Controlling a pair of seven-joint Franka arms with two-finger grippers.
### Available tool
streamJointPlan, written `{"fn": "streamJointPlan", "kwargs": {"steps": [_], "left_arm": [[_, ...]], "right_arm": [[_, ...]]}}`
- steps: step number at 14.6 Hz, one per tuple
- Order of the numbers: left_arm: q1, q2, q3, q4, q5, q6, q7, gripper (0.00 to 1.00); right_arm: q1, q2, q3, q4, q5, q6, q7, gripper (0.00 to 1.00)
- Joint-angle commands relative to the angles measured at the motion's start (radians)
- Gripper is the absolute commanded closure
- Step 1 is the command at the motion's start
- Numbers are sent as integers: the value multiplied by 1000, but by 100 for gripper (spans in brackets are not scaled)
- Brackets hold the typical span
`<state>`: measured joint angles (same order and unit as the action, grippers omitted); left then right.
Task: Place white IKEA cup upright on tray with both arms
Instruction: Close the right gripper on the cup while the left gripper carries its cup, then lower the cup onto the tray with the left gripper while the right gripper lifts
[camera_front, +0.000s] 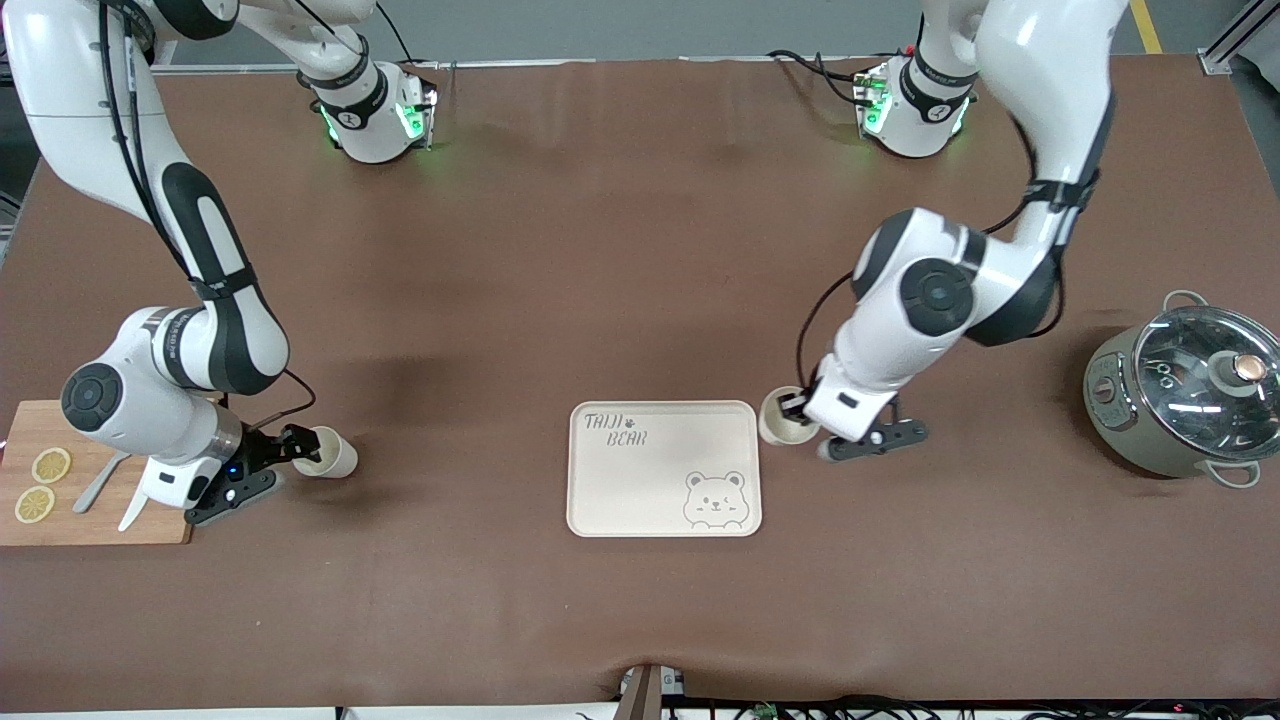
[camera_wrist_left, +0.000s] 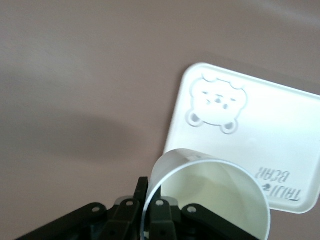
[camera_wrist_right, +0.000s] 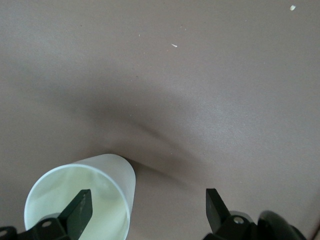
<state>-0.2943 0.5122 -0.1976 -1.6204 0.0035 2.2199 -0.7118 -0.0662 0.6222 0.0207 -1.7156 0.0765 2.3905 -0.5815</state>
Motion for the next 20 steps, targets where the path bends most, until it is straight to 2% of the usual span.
{"fn": "streamJointPlan", "kwargs": {"steps": [1, 3, 5, 10, 13, 18, 20], "left_arm": [[-40, 92, 3, 99, 24, -17, -75, 100], [-66, 118, 10, 102, 29, -10, -90, 100], [-85, 149, 10, 100, 49, 55, -122, 100], [-118, 241, 10, 100, 176, 196, -280, 100], [-132, 267, 10, 100, 191, 233, -304, 100], [-140, 281, 12, 99, 197, 254, -314, 100], [-140, 282, 12, 99, 199, 254, -314, 100]], "right_arm": [[2, 30, 5, 25, 20, 13, -26, 0], [3, 30, 5, 25, 20, 13, -26, 0], [5, 31, 5, 25, 20, 15, -26, 0], [11, 31, 5, 25, 20, 13, -28, 0], [14, 31, 5, 25, 19, 13, -28, 0], [16, 33, 5, 24, 19, 10, -28, 54], [22, 33, 5, 24, 19, 10, -28, 70]]}}
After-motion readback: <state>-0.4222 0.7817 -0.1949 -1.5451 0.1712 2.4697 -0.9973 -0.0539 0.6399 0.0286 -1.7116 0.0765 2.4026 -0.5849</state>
